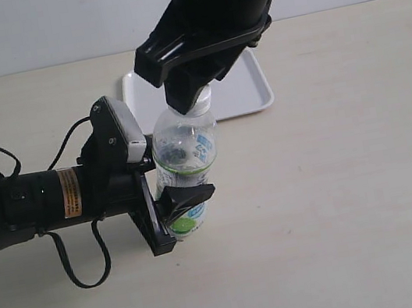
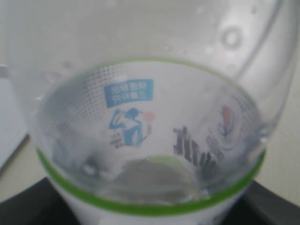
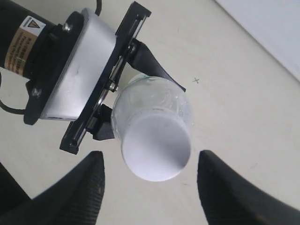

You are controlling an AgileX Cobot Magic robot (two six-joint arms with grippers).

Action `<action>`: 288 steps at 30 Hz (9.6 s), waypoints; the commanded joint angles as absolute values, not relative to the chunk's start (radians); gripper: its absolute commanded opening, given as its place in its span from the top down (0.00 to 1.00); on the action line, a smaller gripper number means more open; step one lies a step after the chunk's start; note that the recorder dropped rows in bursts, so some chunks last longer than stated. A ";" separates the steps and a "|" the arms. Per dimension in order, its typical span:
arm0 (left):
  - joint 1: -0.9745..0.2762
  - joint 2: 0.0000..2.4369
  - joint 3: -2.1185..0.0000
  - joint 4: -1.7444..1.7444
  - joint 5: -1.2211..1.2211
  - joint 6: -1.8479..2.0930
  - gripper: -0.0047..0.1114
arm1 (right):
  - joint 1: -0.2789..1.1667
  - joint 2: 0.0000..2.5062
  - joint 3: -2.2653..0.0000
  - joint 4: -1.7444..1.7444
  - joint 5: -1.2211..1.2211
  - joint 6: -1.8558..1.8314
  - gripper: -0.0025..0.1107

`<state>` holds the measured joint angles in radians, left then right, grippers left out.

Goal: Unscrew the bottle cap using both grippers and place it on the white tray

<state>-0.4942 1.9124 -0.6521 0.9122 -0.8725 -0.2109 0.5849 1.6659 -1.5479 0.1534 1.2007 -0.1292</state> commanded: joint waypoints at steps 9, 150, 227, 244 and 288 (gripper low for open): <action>-0.500 1.908 -0.655 0.909 -0.835 -0.199 0.96 | 0.587 1.691 -1.554 0.146 1.156 -0.129 0.52; -0.500 1.908 -0.655 0.928 -0.842 -0.241 0.96 | 0.587 1.722 -1.554 0.158 1.139 -0.029 0.71; -0.500 1.908 -0.655 0.922 -0.867 -0.266 0.96 | 0.587 1.722 -1.554 0.179 1.170 -0.345 0.26; -0.500 1.908 -0.655 0.926 -0.869 -0.270 0.96 | 0.587 1.722 -1.554 0.179 1.115 -0.232 0.30; -0.500 1.908 -0.655 0.930 -0.866 -0.273 0.96 | 0.587 1.722 -1.554 0.176 1.129 -1.070 0.98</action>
